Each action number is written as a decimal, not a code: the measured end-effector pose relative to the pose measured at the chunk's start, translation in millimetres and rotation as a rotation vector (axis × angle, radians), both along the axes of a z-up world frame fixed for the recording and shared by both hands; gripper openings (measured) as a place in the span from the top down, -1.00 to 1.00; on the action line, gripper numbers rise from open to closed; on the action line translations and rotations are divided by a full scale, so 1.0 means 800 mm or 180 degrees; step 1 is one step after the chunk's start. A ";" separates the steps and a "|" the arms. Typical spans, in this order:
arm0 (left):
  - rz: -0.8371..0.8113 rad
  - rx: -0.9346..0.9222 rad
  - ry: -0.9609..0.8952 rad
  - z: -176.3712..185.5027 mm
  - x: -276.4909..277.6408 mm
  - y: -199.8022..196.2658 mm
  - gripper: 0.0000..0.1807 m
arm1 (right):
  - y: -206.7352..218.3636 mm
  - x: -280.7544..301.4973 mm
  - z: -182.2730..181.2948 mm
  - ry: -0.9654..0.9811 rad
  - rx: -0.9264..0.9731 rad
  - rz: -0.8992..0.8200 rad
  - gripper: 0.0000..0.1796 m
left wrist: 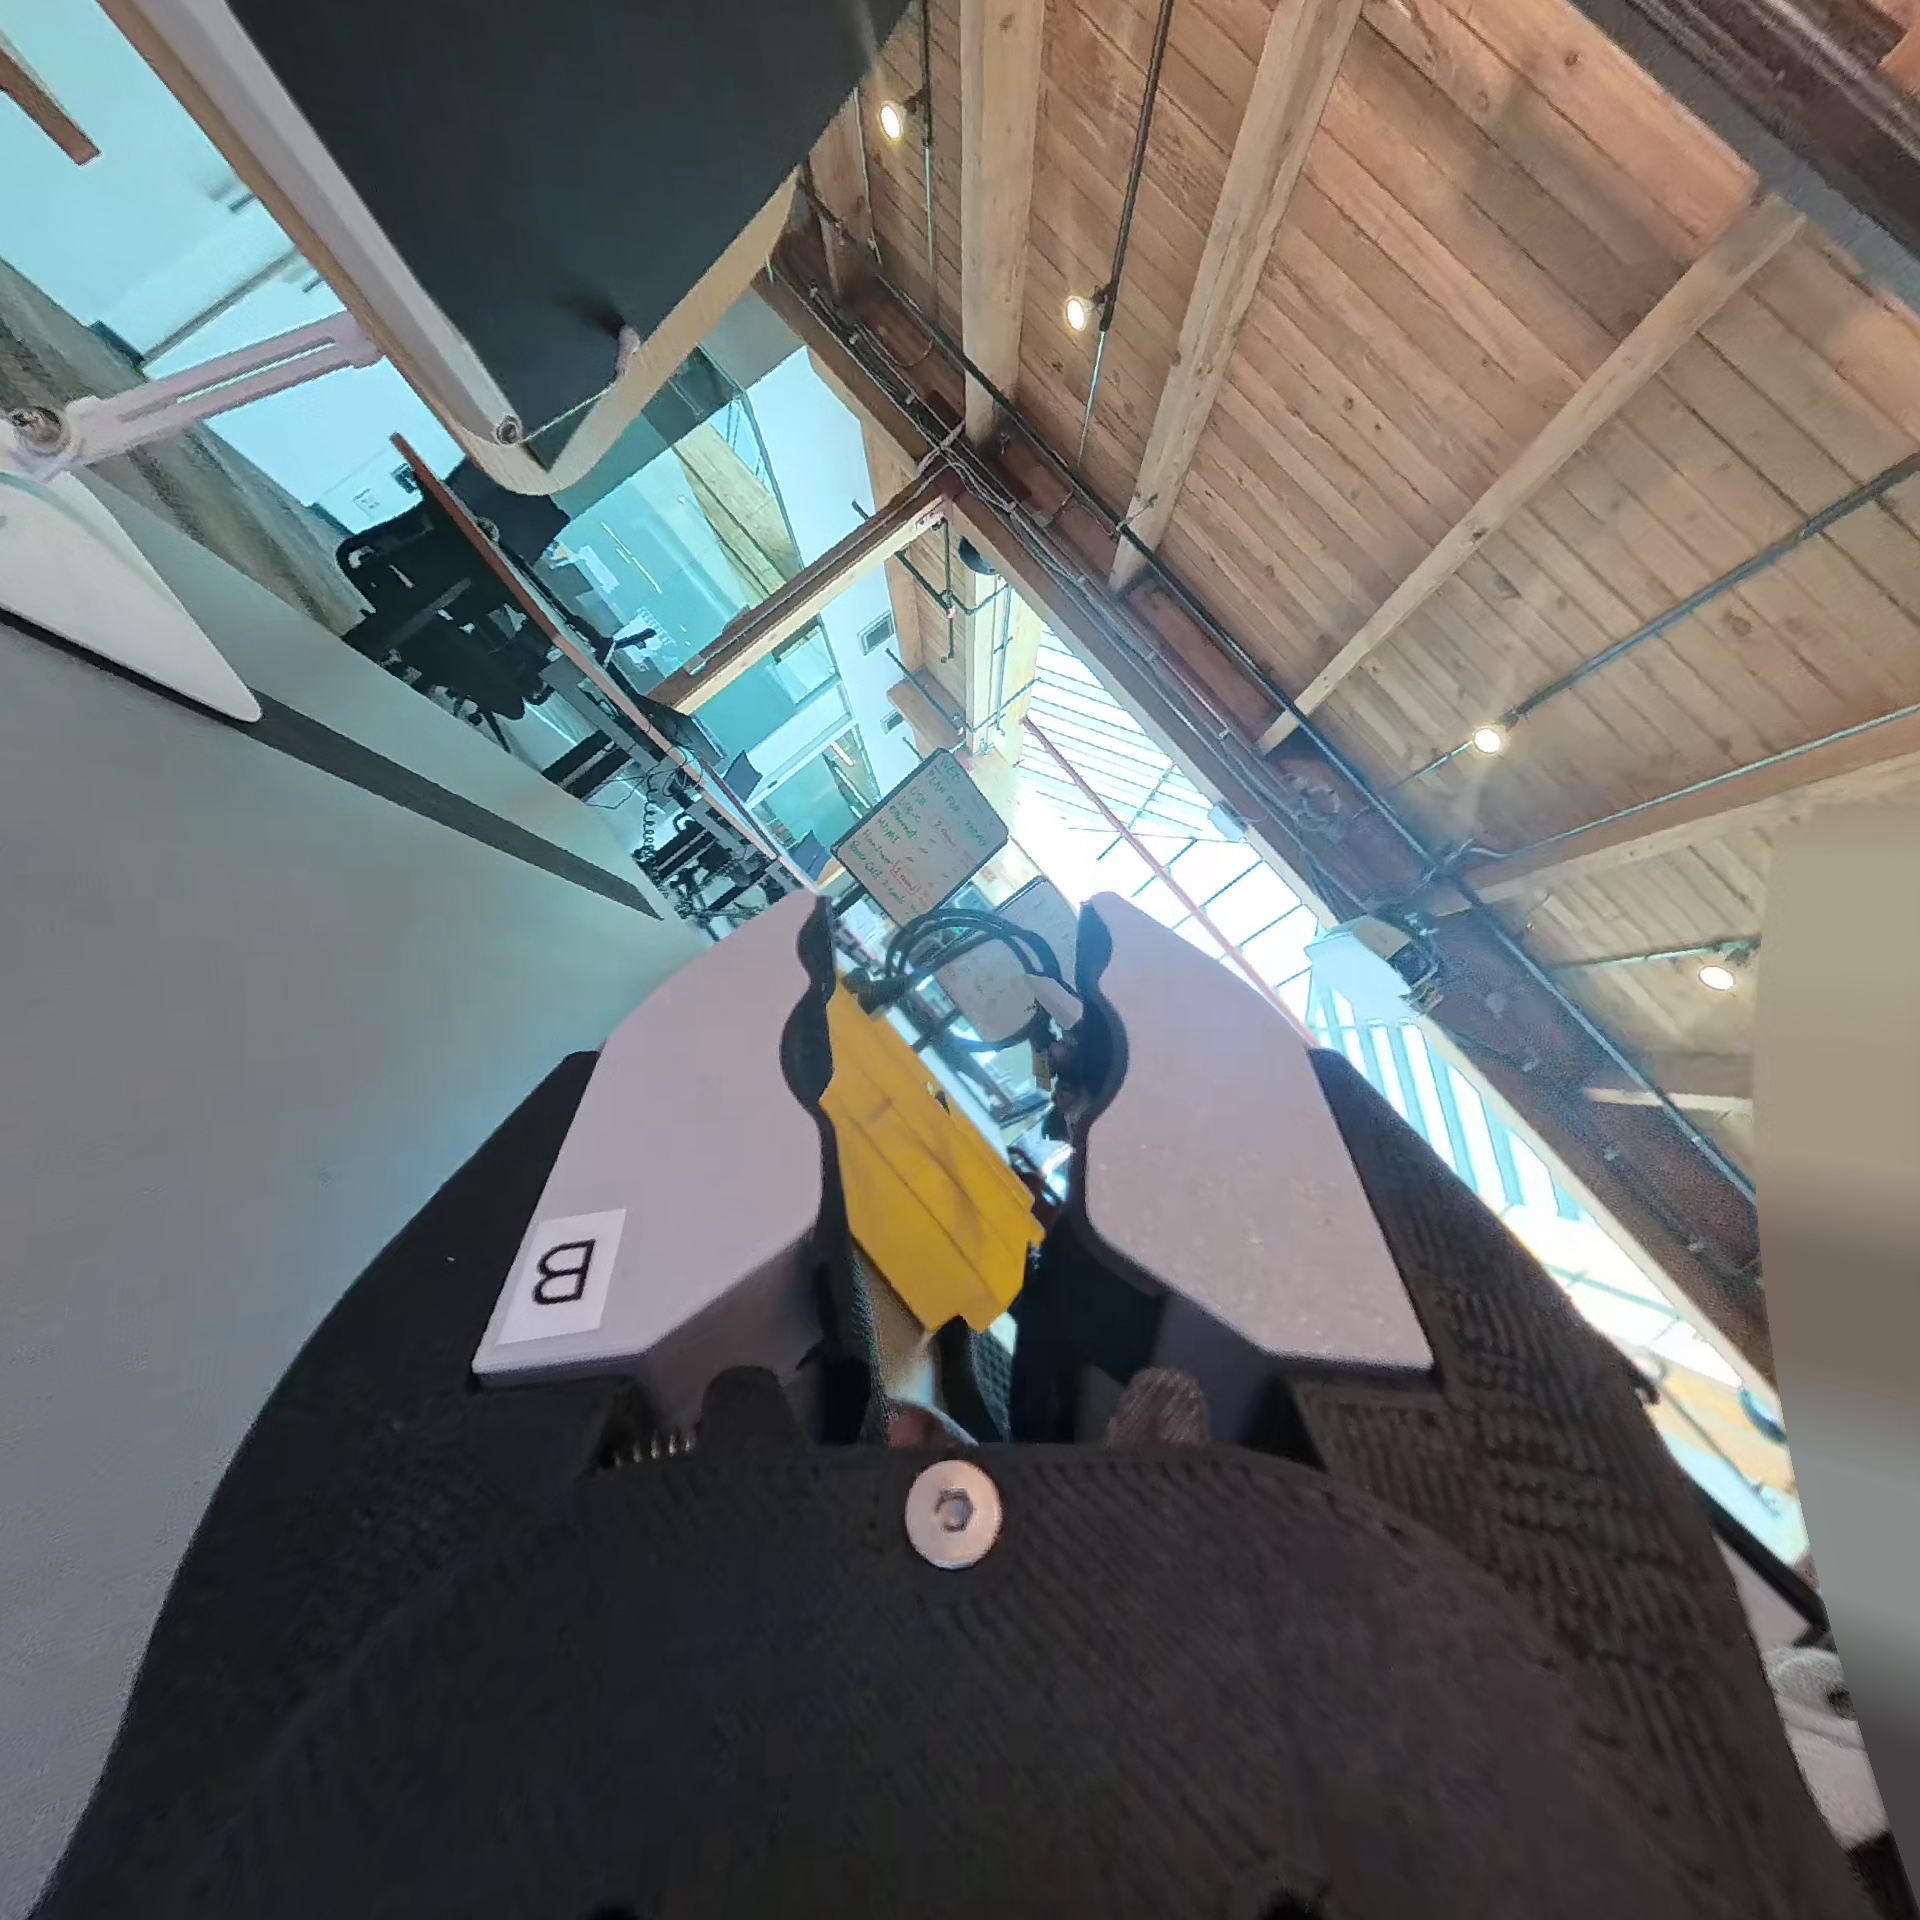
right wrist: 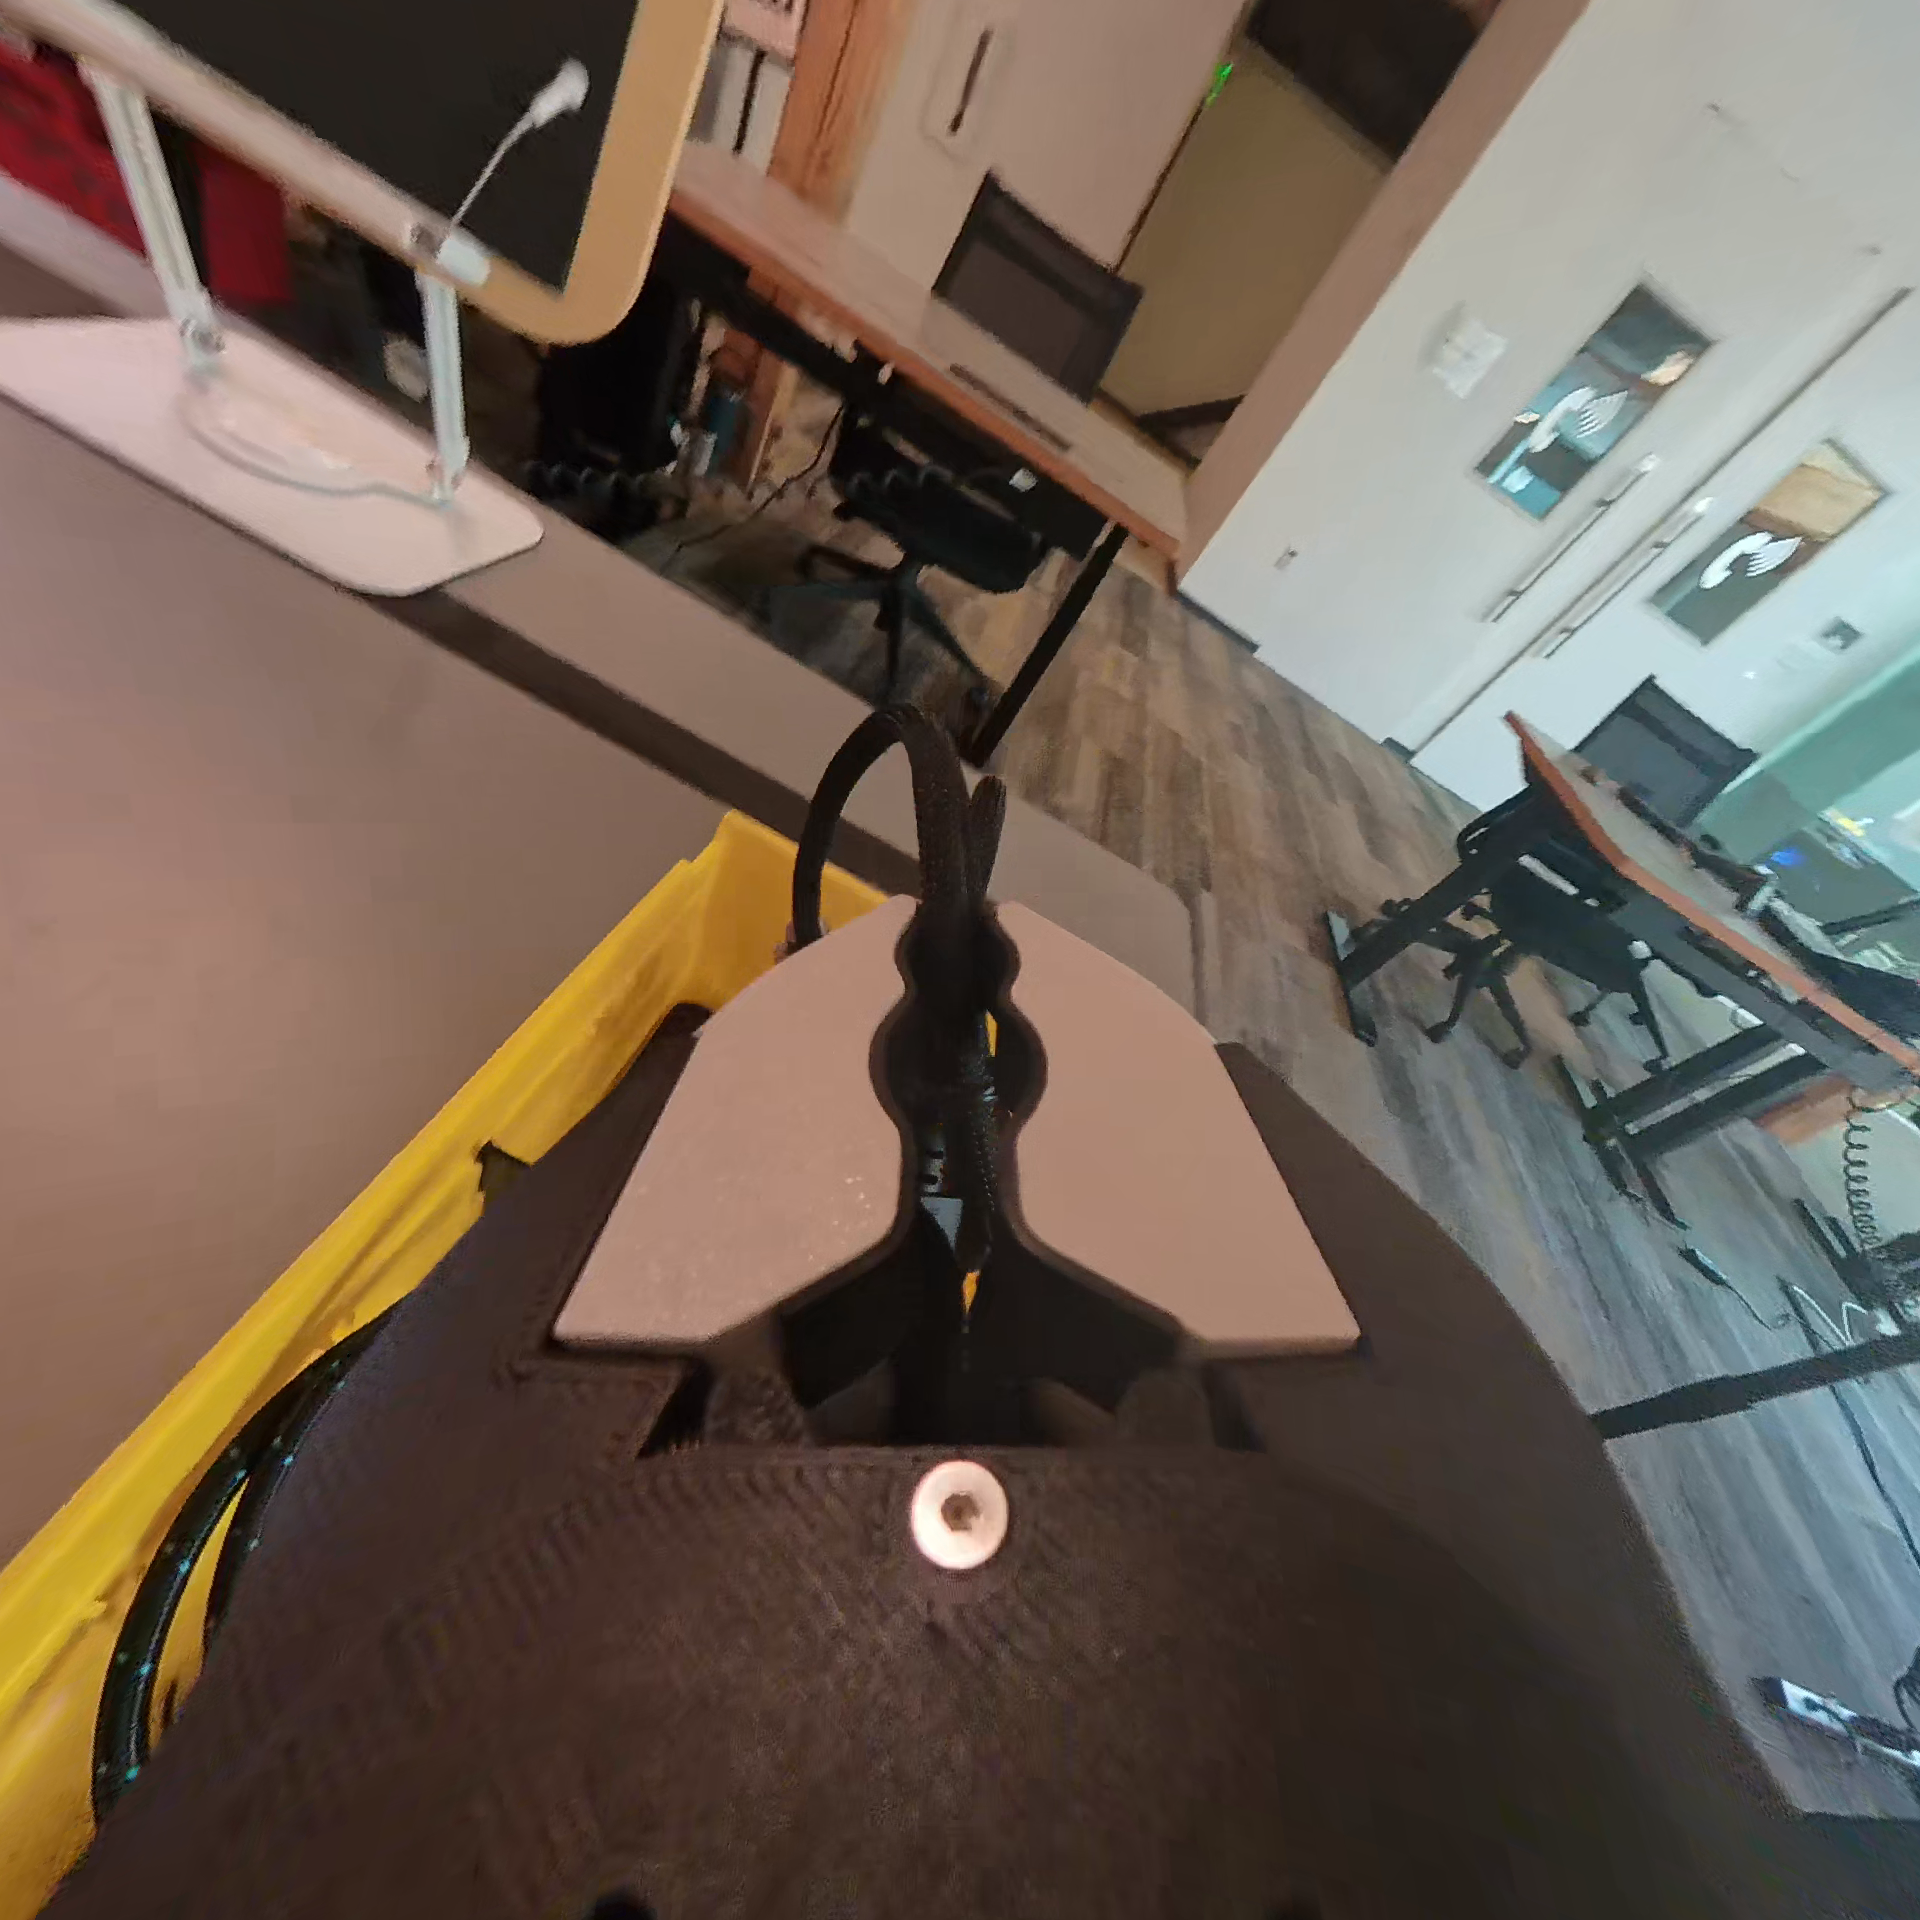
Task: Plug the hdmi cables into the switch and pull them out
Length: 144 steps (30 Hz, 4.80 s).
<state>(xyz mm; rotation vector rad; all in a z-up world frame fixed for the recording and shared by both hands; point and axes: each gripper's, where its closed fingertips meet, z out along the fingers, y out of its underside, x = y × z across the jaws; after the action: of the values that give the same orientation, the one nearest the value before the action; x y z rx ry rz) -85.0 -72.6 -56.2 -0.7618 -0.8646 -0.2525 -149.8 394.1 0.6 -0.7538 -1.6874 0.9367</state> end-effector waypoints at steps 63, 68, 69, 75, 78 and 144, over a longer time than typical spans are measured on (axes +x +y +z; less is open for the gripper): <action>0.3262 -0.3169 0.1505 0.081 0.261 -0.247 0.35 | -0.161 0.080 -0.241 -0.2930 -0.0105 0.0080 0.49; 0.3629 -0.3128 0.1381 0.086 0.292 -0.294 0.35 | -0.279 0.091 -0.238 -0.2859 -0.0278 0.0516 0.47; 0.3699 -0.3119 0.1348 0.086 0.298 -0.303 0.35 | -0.301 0.095 -0.237 -0.2826 -0.0296 0.0586 0.47; 0.3929 -0.2961 0.1151 0.075 0.323 -0.346 0.35 | -0.457 0.133 -0.221 -0.2857 -0.1151 0.1344 0.13; 0.3932 -0.2882 0.1064 0.065 0.326 -0.357 0.35 | -0.533 0.157 -0.214 -0.2832 -0.1340 0.1908 0.18; 0.3464 -0.3630 -0.1396 -0.118 0.233 -0.444 0.76 | -0.837 0.217 -0.185 -0.1072 -0.0344 0.2673 0.59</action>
<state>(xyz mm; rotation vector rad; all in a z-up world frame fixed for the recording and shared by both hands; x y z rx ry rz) 101.2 -428.2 -151.0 -1.1506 -1.7404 1.1817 23.4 -275.7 -147.8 -0.2465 -2.3268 1.5392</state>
